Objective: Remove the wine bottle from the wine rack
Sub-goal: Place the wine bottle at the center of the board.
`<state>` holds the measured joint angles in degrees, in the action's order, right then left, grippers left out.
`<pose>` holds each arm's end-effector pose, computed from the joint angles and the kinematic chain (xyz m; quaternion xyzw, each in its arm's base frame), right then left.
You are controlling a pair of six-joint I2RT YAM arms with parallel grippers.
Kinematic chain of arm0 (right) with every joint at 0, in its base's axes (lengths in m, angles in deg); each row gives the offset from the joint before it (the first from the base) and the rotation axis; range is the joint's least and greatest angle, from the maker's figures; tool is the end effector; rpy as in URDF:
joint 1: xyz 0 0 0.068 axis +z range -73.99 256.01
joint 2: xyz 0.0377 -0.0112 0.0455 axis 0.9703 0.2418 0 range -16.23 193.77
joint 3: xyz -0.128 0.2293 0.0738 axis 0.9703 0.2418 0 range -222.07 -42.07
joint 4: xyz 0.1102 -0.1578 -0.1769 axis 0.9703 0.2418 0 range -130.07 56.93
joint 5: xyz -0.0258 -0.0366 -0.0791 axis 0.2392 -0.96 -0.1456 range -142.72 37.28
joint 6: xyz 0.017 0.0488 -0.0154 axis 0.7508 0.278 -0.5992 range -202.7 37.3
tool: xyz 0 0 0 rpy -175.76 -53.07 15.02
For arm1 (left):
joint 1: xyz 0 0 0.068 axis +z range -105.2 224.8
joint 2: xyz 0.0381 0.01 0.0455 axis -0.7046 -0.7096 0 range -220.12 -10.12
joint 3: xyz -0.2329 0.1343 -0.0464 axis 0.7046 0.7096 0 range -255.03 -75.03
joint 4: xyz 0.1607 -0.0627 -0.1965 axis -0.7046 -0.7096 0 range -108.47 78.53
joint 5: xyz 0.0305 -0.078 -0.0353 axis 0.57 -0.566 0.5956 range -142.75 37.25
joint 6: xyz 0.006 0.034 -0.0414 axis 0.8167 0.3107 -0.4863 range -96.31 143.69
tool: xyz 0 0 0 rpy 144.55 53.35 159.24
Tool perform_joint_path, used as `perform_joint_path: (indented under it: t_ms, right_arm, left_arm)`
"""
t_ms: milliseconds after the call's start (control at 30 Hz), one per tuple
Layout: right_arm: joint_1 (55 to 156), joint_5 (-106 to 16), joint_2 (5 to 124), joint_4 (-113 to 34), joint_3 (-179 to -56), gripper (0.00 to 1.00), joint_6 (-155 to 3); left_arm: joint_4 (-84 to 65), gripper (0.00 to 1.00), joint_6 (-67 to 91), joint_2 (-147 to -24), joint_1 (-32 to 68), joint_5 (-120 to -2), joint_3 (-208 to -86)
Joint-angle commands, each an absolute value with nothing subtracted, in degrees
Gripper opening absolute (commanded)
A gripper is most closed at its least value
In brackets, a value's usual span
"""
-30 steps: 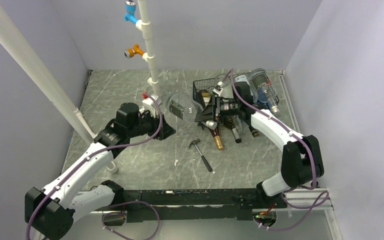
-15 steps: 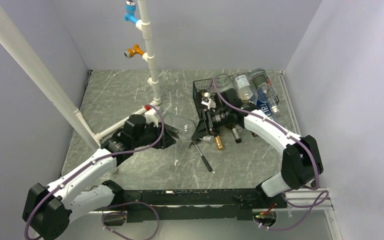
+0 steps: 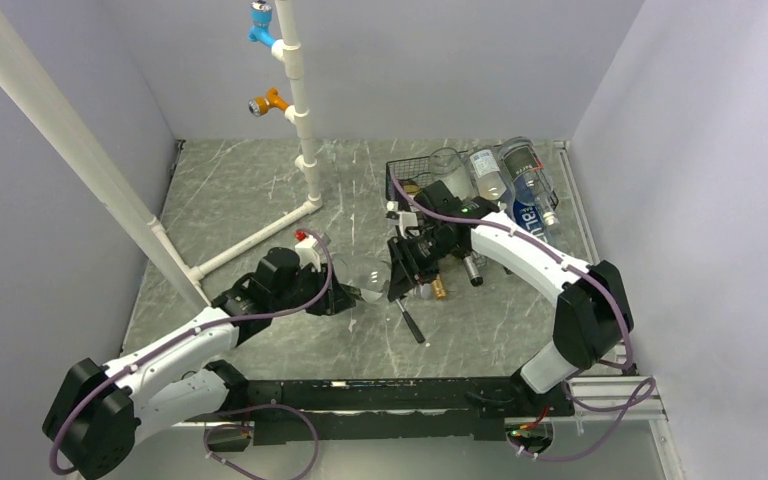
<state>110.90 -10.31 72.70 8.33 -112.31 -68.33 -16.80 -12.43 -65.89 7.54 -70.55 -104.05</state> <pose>0.2367 0.1943 0.2634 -0.2334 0.8863 0.3994 0.0205 0.1596 -0.1350 0.2177 0.0835 0.8636 -0.3944 0.3027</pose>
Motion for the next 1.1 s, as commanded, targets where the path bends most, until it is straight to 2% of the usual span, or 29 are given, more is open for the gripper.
perform_joint_path:
  t_ms: [0, 467, 1067]
  right_arm:
    - [112.7, -9.1, 72.3, 8.8, -119.0, 0.00, -76.8]
    - [119.9, -22.2, 75.5, 20.2, -127.1, 0.00, -85.9]
    - [128.2, -41.1, 77.8, 27.7, -133.7, 0.00, -95.9]
  left_arm:
    - [-11.9, 0.40, -15.2, -65.7, 6.7, -72.2, -101.9]
    - [-11.9, 0.45, -14.2, -62.6, 6.0, -74.3, -98.5]
    - [-9.7, 0.60, -10.6, -55.4, 5.8, -74.4, -95.0]
